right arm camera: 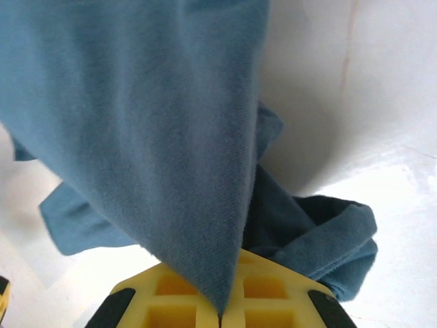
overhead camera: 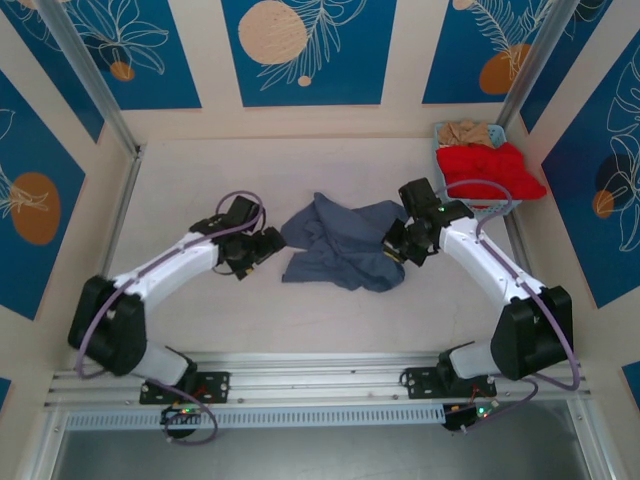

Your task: Fold and stack the t-shirts

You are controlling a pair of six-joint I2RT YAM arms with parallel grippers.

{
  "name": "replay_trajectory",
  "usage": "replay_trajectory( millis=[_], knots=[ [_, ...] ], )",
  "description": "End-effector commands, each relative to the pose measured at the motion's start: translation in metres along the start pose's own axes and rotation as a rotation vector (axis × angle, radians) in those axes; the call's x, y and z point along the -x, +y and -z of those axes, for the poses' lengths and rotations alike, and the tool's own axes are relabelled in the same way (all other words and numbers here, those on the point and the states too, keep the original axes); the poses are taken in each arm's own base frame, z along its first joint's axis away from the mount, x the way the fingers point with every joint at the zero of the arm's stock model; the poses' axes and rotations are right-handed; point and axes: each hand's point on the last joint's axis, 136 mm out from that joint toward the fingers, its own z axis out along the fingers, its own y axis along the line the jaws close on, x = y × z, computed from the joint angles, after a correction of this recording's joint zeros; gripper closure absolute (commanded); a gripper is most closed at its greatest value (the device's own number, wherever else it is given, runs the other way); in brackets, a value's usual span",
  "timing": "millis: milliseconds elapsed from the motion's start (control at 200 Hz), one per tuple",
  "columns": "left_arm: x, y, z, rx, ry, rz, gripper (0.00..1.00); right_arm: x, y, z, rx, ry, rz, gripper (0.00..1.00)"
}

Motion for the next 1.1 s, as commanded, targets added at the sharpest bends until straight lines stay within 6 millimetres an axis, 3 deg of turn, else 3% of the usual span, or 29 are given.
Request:
replay_trajectory(
  millis=[0,90,245,330,415,505,525,590,725,840,940,1095],
  knots=[
    [-0.002,-0.028,-0.027,-0.078,0.084,0.009,0.13,-0.005,-0.008,-0.003,0.009,0.05,-0.042,1.0],
    [-0.019,-0.033,-0.045,-0.079,0.145,0.004,0.16,0.001,-0.009,-0.001,0.016,0.043,-0.051,1.0],
    [-0.041,-0.051,-0.058,-0.112,0.173,-0.039,0.17,0.01,-0.009,0.005,0.031,0.032,-0.059,0.98],
    [-0.048,-0.053,-0.068,-0.101,0.188,-0.057,0.26,0.013,-0.01,0.005,0.036,0.035,-0.068,0.96],
    [-0.051,-0.054,-0.079,-0.099,0.205,-0.066,0.48,0.016,-0.01,0.006,0.042,0.036,-0.069,0.94],
    [-0.045,-0.061,-0.077,-0.126,0.185,-0.075,0.91,0.02,-0.009,0.009,0.05,0.028,-0.061,0.91],
    [-0.041,-0.062,-0.073,-0.125,0.17,-0.076,1.0,0.021,-0.008,0.009,0.05,0.026,-0.056,0.9],
    [-0.022,-0.057,-0.05,-0.092,0.085,-0.08,1.0,0.025,-0.005,0.014,0.051,0.012,-0.04,0.89],
    [0.026,-0.035,0.033,-0.027,-0.136,-0.05,1.0,0.036,0.005,0.023,0.061,-0.022,-0.02,0.81],
    [0.043,-0.008,0.092,-0.035,-0.254,0.023,1.0,0.043,0.013,0.025,0.071,-0.041,-0.016,0.68],
    [0.039,0.016,0.116,-0.049,-0.296,0.08,1.0,0.041,0.011,0.016,0.056,-0.017,-0.048,0.57],
    [0.033,0.045,0.128,-0.039,-0.346,0.141,1.0,0.018,-0.001,-0.02,0.008,0.086,-0.158,0.5]
  ],
)
